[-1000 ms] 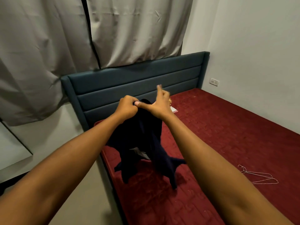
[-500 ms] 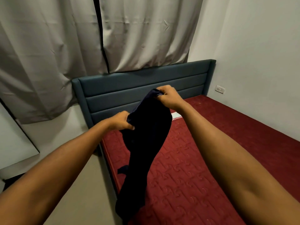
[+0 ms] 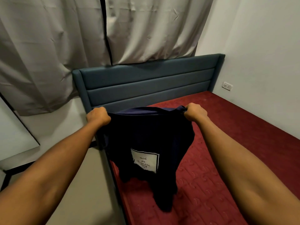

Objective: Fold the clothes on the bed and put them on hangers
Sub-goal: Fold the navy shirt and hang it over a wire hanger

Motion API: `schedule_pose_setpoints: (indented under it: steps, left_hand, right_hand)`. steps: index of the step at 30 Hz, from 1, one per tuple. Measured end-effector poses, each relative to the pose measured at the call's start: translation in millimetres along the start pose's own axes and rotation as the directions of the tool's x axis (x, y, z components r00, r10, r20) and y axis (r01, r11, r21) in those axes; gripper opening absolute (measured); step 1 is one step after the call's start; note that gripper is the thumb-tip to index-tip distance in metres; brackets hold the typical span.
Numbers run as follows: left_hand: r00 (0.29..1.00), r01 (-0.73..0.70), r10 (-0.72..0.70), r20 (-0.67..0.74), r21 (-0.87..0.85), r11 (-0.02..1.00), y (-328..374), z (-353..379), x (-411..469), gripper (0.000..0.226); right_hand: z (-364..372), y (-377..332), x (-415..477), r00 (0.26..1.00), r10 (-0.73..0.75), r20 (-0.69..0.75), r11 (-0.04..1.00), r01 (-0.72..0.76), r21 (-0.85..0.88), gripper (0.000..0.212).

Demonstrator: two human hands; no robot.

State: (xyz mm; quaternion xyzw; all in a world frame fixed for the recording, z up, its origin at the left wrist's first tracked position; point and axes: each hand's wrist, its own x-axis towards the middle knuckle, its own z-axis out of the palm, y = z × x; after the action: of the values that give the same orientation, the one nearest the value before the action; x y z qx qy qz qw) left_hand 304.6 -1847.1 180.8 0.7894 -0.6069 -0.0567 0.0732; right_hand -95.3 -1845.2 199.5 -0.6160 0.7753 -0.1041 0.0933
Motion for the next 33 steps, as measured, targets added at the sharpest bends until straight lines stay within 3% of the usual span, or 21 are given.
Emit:
schedule_pose_setpoints:
  steps: [2,4,7,8,10,12,17,20,24,33]
  left_hand:
    - [0.991,0.078,-0.078,0.107,0.01,0.997,-12.8,19.9,20.5,0.013]
    - [0.945,0.2,-0.151,0.29,-0.149,0.969,-25.8,51.7,49.6,0.014]
    - [0.768,0.49,-0.144,0.625,-0.427,0.76,-26.0,95.2,91.3,0.025]
    - [0.726,0.554,-0.108,0.679,-0.485,0.677,-21.3,105.3,103.0,0.031]
    - [0.689,0.628,-0.024,0.724,-0.58,0.519,-9.7,125.9,133.6,0.037]
    - [0.717,0.607,0.044,0.696,-0.654,0.452,3.7,141.5,165.7,0.038]
    - [0.857,0.425,0.054,0.512,-0.763,0.488,36.0,136.4,245.4,0.03]
    - [0.938,0.241,0.061,0.341,-0.769,0.593,41.3,118.2,299.5,0.024]
    - [0.974,0.057,0.128,0.185,-0.752,0.657,37.8,108.9,388.4,0.056]
    - [0.996,-0.088,0.057,-0.068,-0.739,0.668,56.9,-15.8,354.4,0.065]
  right_hand:
    - [25.0,-1.5,16.3,0.996,0.082,0.043,0.996,-0.08,-0.035,0.036]
    - [51.3,-3.5,34.4,0.983,0.154,0.098,0.986,-0.148,-0.071,0.04]
    - [91.3,-14.7,65.4,0.918,0.279,0.282,0.939,-0.322,0.118,0.017]
    - [108.0,-18.9,77.7,0.87,0.31,0.383,0.868,-0.423,0.259,0.011]
    - [141.5,-30.3,108.1,0.81,0.301,0.504,0.616,-0.568,0.545,0.018]
    - [165.1,-41.6,139.4,0.838,0.243,0.488,0.438,-0.544,0.716,0.032]
    - [165.8,-81.6,204.8,0.944,0.156,0.292,0.334,-0.329,0.883,0.038]
    - [147.9,-98.2,247.0,0.977,0.156,0.147,0.388,-0.198,0.9,0.039]
    - [108.0,-113.5,300.1,0.99,0.124,-0.07,0.466,0.004,0.885,0.044]
    - [48.3,-117.0,384.1,0.956,0.102,-0.276,0.53,0.182,0.828,0.04]
